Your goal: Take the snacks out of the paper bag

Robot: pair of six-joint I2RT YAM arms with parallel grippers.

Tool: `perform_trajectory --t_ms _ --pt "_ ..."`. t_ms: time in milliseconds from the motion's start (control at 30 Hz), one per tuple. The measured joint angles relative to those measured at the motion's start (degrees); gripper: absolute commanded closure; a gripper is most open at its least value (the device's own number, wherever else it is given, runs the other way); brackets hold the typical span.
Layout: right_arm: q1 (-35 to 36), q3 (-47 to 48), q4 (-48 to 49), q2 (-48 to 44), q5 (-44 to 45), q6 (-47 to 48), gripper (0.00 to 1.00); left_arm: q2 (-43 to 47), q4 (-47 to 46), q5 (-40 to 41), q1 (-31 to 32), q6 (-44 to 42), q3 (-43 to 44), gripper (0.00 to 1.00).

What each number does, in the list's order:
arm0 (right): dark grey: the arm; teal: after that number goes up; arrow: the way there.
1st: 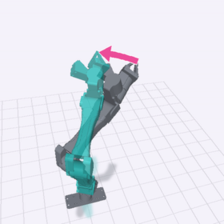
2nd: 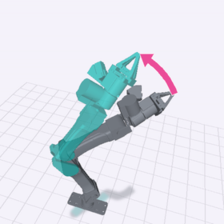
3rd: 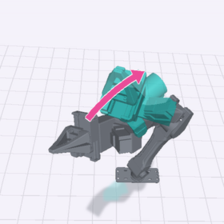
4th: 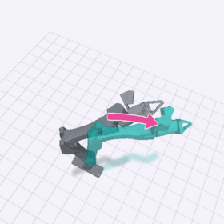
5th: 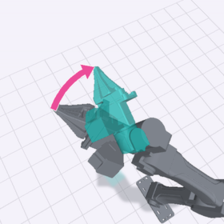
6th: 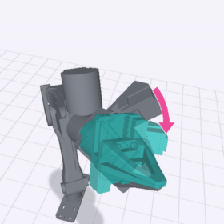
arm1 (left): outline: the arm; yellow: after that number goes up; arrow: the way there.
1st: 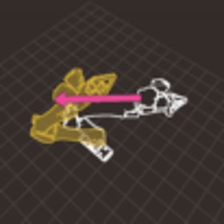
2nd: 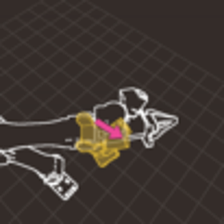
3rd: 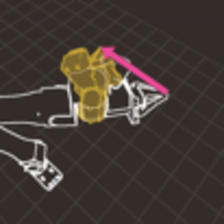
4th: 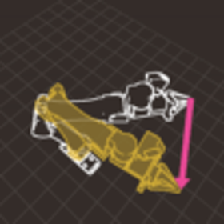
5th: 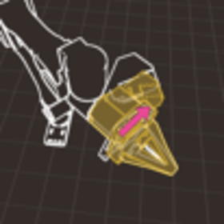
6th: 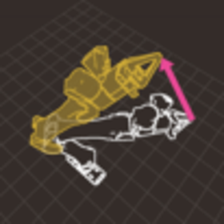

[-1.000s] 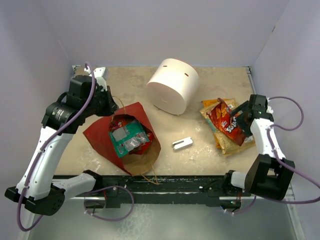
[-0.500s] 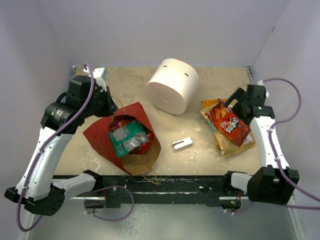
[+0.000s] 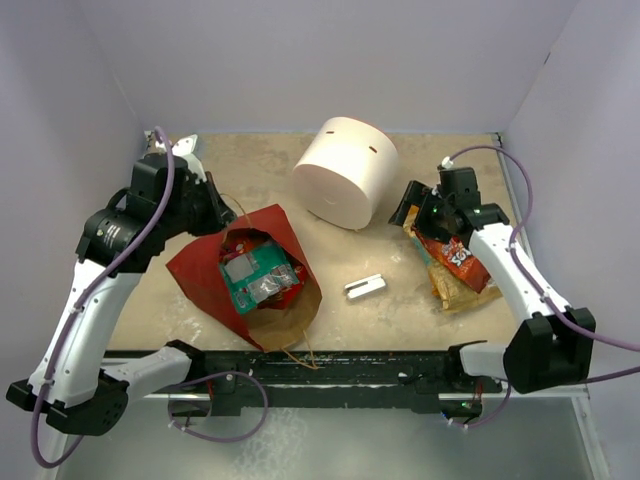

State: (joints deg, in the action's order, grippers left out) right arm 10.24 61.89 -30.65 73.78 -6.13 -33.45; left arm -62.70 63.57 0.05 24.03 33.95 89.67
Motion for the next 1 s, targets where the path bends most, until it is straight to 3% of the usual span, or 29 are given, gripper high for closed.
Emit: perform_trajectory --t_ms 233,467,633,800,1000 --pt "0.1 -1.4 6.4 6.5 -2.1 -0.2 0.00 2.1 -0.5 0.7 0.0 3.6 -1.0 1.00" --pt "0.2 3.5 8.4 16.8 2.7 -0.3 0.00 2.2 -0.9 0.7 0.0 5.6 -1.4 1.00" --pt "0.0 6.5 8.3 18.3 5.7 0.0 0.00 1.9 -0.9 0.7 0.0 6.3 -1.4 1.00" --pt "0.1 7.0 8.0 14.7 4.4 1.9 0.00 1.9 -0.9 0.8 0.0 7.4 -1.4 1.00" --pt "3.5 3.3 11.0 -1.2 -2.1 8.0 0.00 2.8 -0.9 1.8 0.0 7.5 -1.6 1.00"
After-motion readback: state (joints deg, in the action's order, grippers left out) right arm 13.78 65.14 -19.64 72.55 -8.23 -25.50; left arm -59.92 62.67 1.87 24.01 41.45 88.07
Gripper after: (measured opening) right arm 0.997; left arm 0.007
